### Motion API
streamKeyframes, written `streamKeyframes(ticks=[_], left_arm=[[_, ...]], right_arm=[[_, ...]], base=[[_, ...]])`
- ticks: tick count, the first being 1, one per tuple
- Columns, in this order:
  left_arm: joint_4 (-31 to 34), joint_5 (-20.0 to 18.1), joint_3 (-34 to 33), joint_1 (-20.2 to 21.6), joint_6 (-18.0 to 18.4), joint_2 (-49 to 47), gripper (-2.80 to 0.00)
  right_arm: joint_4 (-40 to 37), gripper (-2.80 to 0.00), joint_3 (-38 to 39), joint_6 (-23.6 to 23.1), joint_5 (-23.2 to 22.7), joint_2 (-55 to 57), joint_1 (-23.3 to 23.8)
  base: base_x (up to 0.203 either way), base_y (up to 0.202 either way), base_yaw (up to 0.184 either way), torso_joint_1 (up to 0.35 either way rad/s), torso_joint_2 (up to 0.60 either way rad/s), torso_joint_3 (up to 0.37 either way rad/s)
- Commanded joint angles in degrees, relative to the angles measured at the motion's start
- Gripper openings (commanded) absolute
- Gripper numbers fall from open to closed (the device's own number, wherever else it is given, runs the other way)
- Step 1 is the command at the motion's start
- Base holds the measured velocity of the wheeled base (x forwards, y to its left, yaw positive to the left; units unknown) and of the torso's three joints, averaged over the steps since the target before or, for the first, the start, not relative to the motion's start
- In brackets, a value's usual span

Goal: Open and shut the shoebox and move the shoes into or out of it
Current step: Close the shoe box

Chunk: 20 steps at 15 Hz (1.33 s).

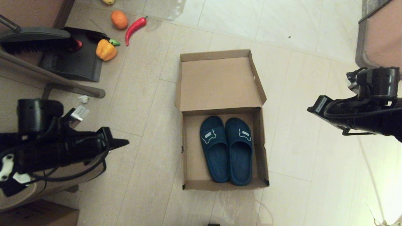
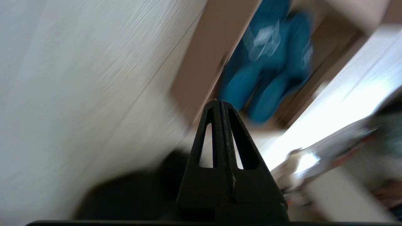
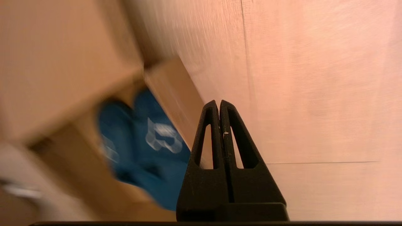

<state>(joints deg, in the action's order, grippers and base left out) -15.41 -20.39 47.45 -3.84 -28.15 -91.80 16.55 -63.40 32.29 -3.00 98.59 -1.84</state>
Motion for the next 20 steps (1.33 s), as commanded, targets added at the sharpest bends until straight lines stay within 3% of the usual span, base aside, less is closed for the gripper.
streamKeyframes(ticks=[1, 4, 9, 12, 15, 20], left_arm=[[-0.27, -0.42, 8.34, -1.70, -3.91, -12.22, -2.80], [-1.65, -1.17, 22.65, -3.99, -9.17, -24.71, -2.80], [-9.60, -1.79, 46.41, -5.78, -10.37, -42.57, -2.80], [-9.46, -1.10, 60.39, -7.26, -12.59, -49.64, -2.80], [-8.85, -0.73, 62.54, -9.66, -13.86, -51.32, -2.80], [-8.67, 1.15, 62.51, -11.54, -13.95, -50.38, -2.80]], right_arm=[[-3.47, -2.80, -9.46, 6.10, -5.49, 9.06, 3.74], [-6.01, -2.80, -21.12, 15.11, -8.95, 20.80, 5.43], [-6.38, -2.80, -46.66, 30.88, -10.90, 38.09, 5.21], [1.87, -2.80, -49.41, 43.07, -22.34, 40.92, 4.33], [9.82, -2.80, -49.36, 47.58, -31.54, 41.81, 3.55], [12.86, -2.80, -49.53, 48.19, -33.10, 44.54, 1.96]], base=[[0.000, 0.000, 0.000, 0.000, 0.00, 0.000], [0.000, 0.000, 0.000, 0.000, 0.00, 0.000], [0.000, 0.000, 0.000, 0.000, 0.00, 0.000], [0.000, 0.000, 0.000, 0.000, 0.00, 0.000], [0.000, 0.000, 0.000, 0.000, 0.00, 0.000], [0.000, 0.000, 0.000, 0.000, 0.00, 0.000]])
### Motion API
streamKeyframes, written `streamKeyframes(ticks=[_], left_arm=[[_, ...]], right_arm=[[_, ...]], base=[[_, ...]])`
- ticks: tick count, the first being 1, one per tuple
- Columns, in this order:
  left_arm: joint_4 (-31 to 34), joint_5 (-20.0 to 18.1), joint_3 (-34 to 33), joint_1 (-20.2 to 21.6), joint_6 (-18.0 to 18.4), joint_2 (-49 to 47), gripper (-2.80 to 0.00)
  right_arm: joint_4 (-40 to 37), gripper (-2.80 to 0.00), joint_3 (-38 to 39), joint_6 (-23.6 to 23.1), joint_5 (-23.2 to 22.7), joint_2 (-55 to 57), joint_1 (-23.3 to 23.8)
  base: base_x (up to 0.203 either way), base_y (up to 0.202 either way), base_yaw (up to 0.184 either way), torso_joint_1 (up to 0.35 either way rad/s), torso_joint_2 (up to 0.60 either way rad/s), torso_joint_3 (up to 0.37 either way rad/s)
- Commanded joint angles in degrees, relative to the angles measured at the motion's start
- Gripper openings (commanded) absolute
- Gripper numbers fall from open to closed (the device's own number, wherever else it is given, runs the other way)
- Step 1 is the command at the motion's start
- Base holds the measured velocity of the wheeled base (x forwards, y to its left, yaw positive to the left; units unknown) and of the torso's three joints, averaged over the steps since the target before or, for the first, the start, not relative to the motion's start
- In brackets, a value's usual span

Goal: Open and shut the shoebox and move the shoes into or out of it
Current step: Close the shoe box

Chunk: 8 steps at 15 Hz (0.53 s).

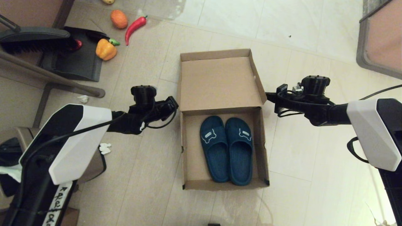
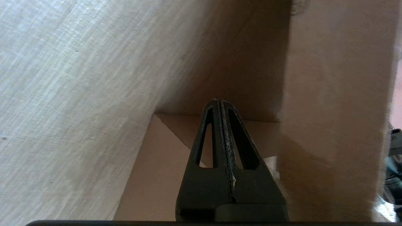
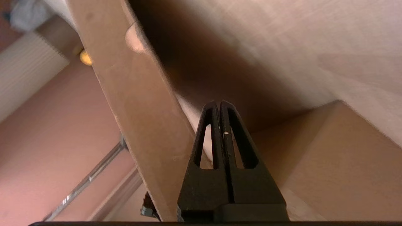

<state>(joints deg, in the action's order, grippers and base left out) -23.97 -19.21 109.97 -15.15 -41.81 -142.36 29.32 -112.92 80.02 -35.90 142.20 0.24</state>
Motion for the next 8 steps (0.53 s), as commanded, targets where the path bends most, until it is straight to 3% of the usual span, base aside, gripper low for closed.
streamKeyframes(ticks=[1, 4, 8], left_arm=[[0.04, -0.04, -0.02, -0.23, -0.20, 0.51, -2.80], [0.15, 0.05, -0.20, -0.96, -0.22, 0.59, -2.80], [0.58, 0.05, -0.20, -3.03, -0.46, 0.59, -2.80]], right_arm=[[1.56, -2.80, -0.08, 0.48, -0.35, 1.90, -0.60], [4.80, -2.80, -0.19, 1.57, -1.35, 3.31, -1.87], [13.46, -2.80, -0.66, 9.54, -3.45, 4.79, -1.78]], base=[[0.000, 0.000, 0.000, 0.000, 0.00, 0.000], [0.000, 0.000, 0.000, 0.000, 0.00, 0.000], [0.000, 0.000, 0.000, 0.000, 0.00, 0.000]])
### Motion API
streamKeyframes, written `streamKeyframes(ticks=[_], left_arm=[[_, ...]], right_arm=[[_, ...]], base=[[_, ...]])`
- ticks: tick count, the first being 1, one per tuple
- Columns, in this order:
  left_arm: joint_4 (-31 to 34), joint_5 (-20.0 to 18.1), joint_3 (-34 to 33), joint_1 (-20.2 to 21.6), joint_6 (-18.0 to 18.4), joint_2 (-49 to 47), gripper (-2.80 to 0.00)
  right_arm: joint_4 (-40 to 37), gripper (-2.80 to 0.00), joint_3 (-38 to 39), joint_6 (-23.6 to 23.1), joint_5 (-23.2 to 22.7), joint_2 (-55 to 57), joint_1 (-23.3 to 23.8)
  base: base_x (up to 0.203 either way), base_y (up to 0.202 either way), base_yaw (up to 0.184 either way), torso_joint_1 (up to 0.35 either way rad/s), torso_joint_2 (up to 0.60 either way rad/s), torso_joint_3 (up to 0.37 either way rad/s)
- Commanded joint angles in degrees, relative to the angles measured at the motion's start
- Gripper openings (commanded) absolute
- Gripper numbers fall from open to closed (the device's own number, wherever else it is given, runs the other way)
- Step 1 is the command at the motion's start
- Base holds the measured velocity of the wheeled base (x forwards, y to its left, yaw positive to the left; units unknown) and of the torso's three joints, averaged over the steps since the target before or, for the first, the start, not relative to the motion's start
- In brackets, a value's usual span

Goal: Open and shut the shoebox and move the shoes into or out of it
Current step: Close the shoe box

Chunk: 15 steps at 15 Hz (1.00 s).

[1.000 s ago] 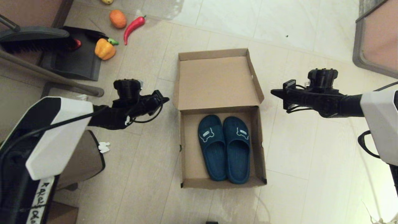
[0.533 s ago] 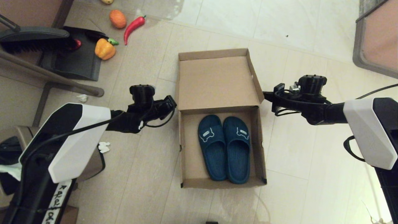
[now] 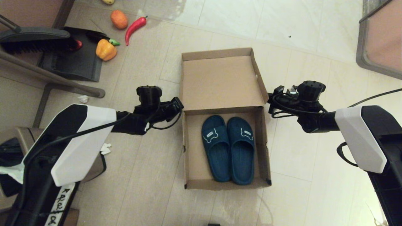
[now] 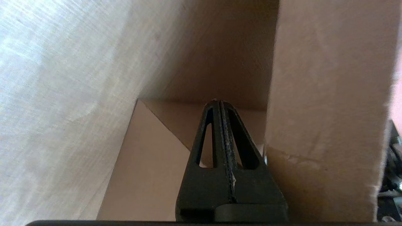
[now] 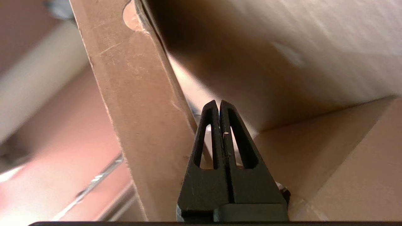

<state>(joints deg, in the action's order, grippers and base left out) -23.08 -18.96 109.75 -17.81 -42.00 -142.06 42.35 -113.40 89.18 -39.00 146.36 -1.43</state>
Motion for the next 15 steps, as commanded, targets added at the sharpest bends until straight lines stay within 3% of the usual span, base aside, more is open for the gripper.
streamKeyframes(ticks=[1, 7, 11, 13, 15], left_arm=[[0.09, -0.20, 0.02, -0.80, -0.27, 0.36, -2.80], [0.42, -0.26, 0.02, -1.53, -0.22, 1.34, -2.80], [0.58, -0.14, 0.02, -0.83, -0.19, 2.40, -2.80], [1.82, -0.03, -0.23, 0.28, -0.19, 2.89, -2.80], [2.59, 0.23, -0.58, 1.42, -0.09, 3.18, -2.80]], right_arm=[[1.96, -2.80, -0.32, 2.37, -0.45, 1.09, 0.14], [10.84, -2.80, -0.25, 8.67, -5.52, 1.14, 1.48], [20.72, -2.80, -0.07, 16.71, -12.00, 0.31, 3.32], [24.26, -2.80, 2.53, 19.75, -15.23, -0.19, 4.41], [24.85, -2.80, 8.74, 19.93, -15.76, -2.02, 4.74]], base=[[0.000, 0.000, 0.000, 0.000, 0.00, 0.000], [0.000, 0.000, 0.000, 0.000, 0.00, 0.000], [0.000, 0.000, 0.000, 0.000, 0.00, 0.000], [0.000, 0.000, 0.000, 0.000, 0.00, 0.000], [0.000, 0.000, 0.000, 0.000, 0.00, 0.000]])
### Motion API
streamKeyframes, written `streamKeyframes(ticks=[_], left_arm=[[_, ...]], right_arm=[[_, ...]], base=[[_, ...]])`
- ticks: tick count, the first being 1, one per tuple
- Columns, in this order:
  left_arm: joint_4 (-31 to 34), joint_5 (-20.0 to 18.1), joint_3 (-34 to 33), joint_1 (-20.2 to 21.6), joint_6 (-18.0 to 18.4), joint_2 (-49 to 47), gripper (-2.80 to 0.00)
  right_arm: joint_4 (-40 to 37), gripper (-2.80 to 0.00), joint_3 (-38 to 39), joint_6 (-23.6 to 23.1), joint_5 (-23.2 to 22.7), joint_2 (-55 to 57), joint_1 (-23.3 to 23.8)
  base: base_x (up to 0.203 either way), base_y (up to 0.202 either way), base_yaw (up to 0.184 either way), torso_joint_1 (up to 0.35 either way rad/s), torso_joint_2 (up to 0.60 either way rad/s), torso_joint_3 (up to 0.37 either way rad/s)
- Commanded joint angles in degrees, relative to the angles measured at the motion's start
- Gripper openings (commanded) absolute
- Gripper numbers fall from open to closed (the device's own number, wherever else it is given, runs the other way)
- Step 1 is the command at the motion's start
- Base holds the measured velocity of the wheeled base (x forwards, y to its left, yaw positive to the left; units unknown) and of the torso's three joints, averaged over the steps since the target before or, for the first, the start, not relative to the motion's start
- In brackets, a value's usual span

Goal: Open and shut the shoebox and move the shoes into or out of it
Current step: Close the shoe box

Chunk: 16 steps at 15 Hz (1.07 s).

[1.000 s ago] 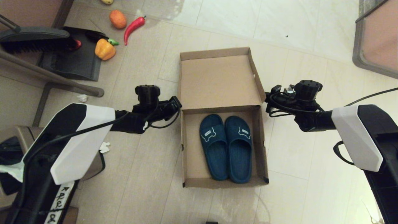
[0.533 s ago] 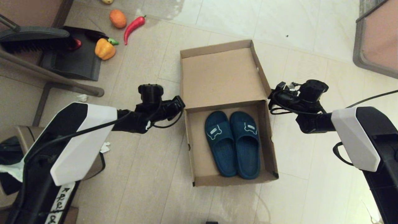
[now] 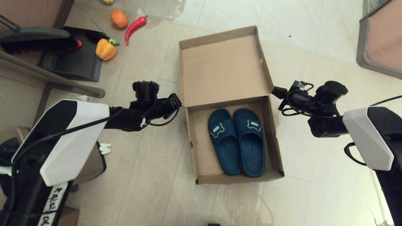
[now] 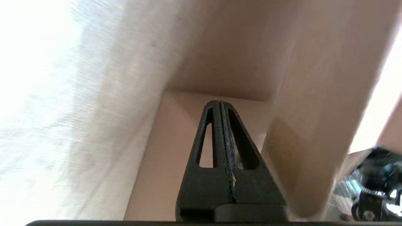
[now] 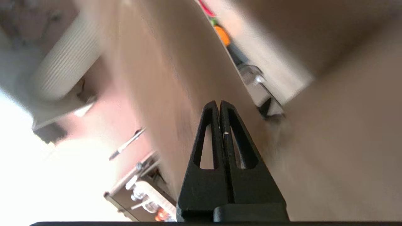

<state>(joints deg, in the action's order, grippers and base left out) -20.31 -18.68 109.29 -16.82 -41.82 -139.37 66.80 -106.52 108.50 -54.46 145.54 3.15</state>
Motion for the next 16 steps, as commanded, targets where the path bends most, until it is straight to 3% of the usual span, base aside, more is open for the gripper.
streamKeyframes(ticks=[1, 3, 6, 9, 11, 14, 16], left_arm=[[0.36, -0.04, -0.44, 0.78, -0.19, 0.54, -2.80], [0.89, -0.04, -1.16, 1.00, -0.19, 0.68, -2.80], [1.07, -0.04, -1.80, 1.09, -0.19, 0.85, -2.80], [1.07, -0.04, -2.41, 1.14, -0.12, 0.95, -2.80], [1.07, -0.04, -2.68, 1.09, -0.11, 1.03, -2.80], [1.07, -0.04, -2.93, 1.16, -0.11, 0.94, -2.80], [1.07, -0.04, -2.95, 1.09, -0.11, 1.03, -2.80]], right_arm=[[0.65, -2.80, 4.70, 0.53, -0.70, -2.05, 0.18], [1.51, -2.80, 11.07, -0.56, -2.12, -3.98, 0.00], [1.83, -2.80, 19.18, -7.47, -2.99, -5.74, -0.96], [1.67, -2.80, 19.54, -13.71, -2.51, -5.13, -0.94], [1.67, -2.80, 15.82, -13.58, -2.64, -4.58, 0.04], [1.95, -2.80, 9.88, -5.84, -3.56, -4.78, 1.94], [2.22, -2.80, 4.75, -4.61, -3.14, -2.44, 2.30]], base=[[0.000, 0.000, 0.000, 0.000, 0.00, 0.000], [0.000, 0.000, 0.000, 0.000, 0.00, 0.000], [0.000, 0.000, 0.000, 0.000, 0.00, 0.000], [0.000, 0.000, 0.000, 0.000, 0.00, 0.000], [0.000, 0.000, 0.000, 0.000, 0.00, 0.000], [0.000, 0.000, 0.000, 0.000, 0.00, 0.000], [0.000, 0.000, 0.000, 0.000, 0.00, 0.000]])
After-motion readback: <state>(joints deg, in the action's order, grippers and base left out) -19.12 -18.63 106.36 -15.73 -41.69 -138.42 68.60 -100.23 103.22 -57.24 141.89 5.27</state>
